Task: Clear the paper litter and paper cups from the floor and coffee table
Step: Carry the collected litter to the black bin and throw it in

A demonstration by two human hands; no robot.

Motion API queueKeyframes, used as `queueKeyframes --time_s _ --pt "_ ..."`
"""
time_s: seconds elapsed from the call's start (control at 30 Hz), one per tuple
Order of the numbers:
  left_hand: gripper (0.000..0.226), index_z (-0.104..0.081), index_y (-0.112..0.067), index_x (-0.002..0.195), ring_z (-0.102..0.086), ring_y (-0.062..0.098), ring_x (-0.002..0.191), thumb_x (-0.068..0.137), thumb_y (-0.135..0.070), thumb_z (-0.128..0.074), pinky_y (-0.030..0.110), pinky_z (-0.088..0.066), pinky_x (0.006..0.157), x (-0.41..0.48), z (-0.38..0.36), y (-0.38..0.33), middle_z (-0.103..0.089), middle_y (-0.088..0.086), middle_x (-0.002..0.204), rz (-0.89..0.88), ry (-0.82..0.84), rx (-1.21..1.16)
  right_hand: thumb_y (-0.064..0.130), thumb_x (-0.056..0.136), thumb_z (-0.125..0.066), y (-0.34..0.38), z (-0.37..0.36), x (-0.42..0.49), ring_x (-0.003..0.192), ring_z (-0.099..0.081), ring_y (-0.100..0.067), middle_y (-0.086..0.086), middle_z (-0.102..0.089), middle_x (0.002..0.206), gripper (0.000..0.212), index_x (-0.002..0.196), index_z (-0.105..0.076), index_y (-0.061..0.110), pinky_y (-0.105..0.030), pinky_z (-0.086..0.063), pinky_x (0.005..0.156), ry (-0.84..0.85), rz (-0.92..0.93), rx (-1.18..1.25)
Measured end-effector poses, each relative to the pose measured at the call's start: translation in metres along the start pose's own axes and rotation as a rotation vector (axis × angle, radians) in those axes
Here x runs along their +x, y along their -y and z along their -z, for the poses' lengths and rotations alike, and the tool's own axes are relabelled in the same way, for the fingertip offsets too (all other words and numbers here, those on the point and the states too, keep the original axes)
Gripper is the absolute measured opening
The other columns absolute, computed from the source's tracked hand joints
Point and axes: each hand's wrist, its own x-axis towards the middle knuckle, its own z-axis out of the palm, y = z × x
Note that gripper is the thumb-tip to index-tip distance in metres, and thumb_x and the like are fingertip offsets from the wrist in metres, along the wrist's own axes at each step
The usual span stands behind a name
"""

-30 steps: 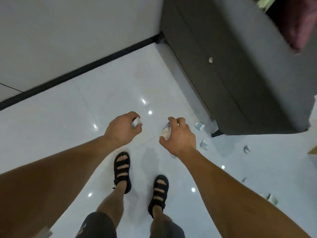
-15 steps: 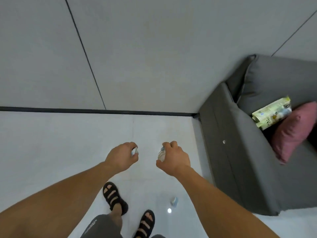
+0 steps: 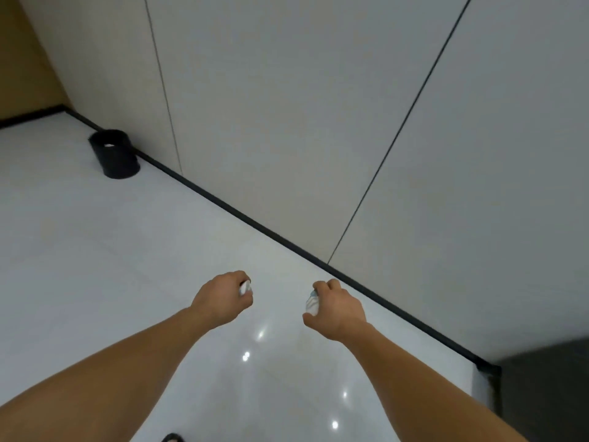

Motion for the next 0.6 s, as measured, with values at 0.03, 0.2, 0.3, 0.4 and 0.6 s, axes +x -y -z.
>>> queueKeyframes --time_s 0.03,0.2,0.3,0.4,0.6 --pt "0.014 -0.059 -0.021 0.097 -0.061 0.016 0.083 0.089 -0.028 -0.05 0.029 -0.048 0.07 0.001 0.023 0.023 -0.066 -0.007 0.098 0.025 -0.033 0.006 0.053 0.077 -0.059 0.027 0.002 0.014 0.106 -0.054 -0.021 0.001 -0.044 0.127 0.068 0.137 -0.039 0.027 -0.03 -0.042 0.074 0.001 0.028 -0.008" --pt "0.014 -0.059 -0.023 0.097 -0.061 0.018 0.085 0.087 -0.028 -0.051 0.031 -0.049 0.073 -0.005 0.126 0.123 -0.067 -0.007 0.098 0.155 -0.162 0.033 0.051 0.08 -0.059 0.166 0.009 0.073 0.105 -0.054 -0.02 0.001 -0.042 0.127 0.064 0.135 -0.04 0.026 -0.03 -0.044 0.075 -0.002 0.18 -0.024" --pt "0.014 -0.06 -0.024 0.097 -0.061 0.018 0.085 0.086 -0.029 -0.051 0.03 -0.049 0.072 -0.004 0.169 0.166 -0.067 -0.007 0.098 0.197 -0.213 0.048 0.051 0.08 -0.058 0.24 0.011 0.101 0.106 -0.054 -0.021 0.0 -0.042 0.127 0.063 0.135 -0.04 0.026 -0.031 -0.045 0.078 0.002 0.274 -0.045" --pt "0.014 -0.059 -0.024 0.096 -0.06 0.018 0.086 0.087 -0.029 -0.05 0.031 -0.05 0.074 0.01 0.201 0.196 -0.066 -0.007 0.099 0.21 -0.249 0.048 0.052 0.082 -0.057 0.303 0.015 0.129 0.107 -0.055 -0.022 -0.001 -0.042 0.128 0.064 0.136 -0.039 0.026 -0.032 -0.046 0.081 0.007 0.386 -0.082" --pt "0.019 -0.06 -0.025 0.102 -0.058 0.018 0.086 0.086 -0.029 -0.05 0.027 -0.043 0.068 0.064 0.254 0.251 -0.065 -0.006 0.1 0.262 -0.286 0.064 0.05 0.082 -0.059 0.399 0.026 0.211 0.109 -0.055 -0.024 -0.002 -0.043 0.128 0.063 0.136 -0.04 0.025 -0.033 -0.046 0.081 0.032 0.519 -0.141"
